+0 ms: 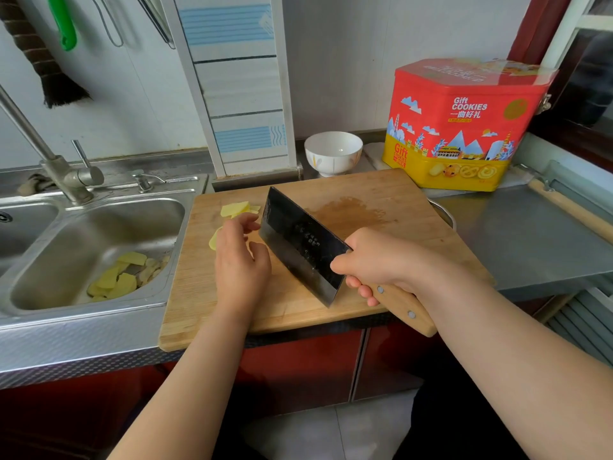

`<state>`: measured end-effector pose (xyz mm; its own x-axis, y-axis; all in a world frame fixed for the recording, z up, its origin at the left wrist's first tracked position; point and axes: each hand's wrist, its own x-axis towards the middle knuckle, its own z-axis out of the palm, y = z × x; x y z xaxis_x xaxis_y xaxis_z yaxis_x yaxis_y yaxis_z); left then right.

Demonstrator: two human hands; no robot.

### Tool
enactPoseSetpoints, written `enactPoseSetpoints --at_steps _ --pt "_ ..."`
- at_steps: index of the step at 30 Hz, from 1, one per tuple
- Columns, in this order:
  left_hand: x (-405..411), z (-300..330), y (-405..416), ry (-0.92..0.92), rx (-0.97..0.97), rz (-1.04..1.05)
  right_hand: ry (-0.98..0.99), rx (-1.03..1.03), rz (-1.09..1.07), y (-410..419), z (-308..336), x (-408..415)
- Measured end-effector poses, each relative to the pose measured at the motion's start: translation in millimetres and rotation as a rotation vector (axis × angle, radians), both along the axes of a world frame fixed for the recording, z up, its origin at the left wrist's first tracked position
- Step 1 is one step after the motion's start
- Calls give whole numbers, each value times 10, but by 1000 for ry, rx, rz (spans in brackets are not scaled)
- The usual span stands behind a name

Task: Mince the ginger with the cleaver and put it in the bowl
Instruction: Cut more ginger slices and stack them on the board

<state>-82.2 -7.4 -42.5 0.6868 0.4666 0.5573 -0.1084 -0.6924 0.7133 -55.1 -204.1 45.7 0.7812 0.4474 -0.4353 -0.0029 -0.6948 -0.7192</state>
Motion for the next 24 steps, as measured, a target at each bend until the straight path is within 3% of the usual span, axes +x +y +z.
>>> enactPoseSetpoints --at_steps 8,24 --pt "36 -8 4 48 0 27 -12 -54 -9 -157 -11 176" --pt "60 -25 -13 191 131 35 -131 -64 -258 -670 69 643"
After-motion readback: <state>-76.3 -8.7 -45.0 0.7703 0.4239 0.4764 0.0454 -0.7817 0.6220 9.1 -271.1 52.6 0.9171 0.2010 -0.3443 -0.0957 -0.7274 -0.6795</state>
